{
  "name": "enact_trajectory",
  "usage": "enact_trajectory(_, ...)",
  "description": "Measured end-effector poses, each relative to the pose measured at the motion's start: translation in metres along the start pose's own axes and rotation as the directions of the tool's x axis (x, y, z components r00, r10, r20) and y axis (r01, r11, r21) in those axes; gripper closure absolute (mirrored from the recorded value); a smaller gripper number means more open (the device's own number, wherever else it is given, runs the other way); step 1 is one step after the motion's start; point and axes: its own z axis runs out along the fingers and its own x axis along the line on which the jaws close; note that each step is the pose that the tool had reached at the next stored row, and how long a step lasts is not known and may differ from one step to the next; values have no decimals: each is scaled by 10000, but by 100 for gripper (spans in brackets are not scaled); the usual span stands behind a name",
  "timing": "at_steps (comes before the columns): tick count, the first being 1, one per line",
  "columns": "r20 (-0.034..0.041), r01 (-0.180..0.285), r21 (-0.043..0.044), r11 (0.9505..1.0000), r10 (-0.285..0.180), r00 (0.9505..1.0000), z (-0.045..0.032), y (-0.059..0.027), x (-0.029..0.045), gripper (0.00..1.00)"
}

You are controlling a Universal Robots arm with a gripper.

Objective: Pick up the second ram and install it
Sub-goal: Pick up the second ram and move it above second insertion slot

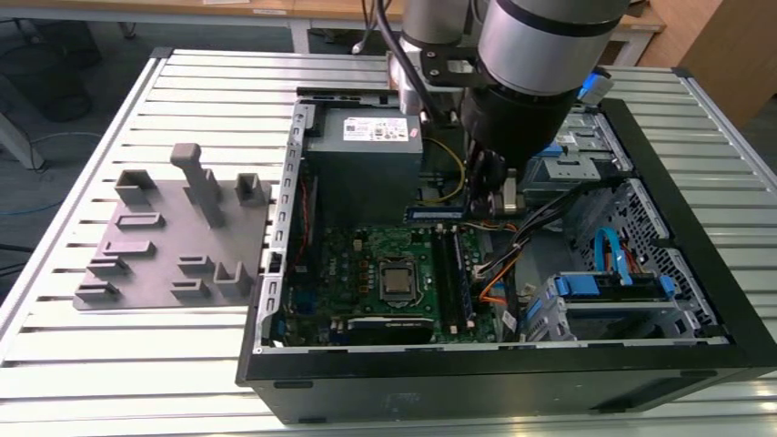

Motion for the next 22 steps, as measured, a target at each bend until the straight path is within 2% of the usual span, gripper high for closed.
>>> enact_trajectory(22,1,0,0,10000,0,10000,153,-1,10,86)
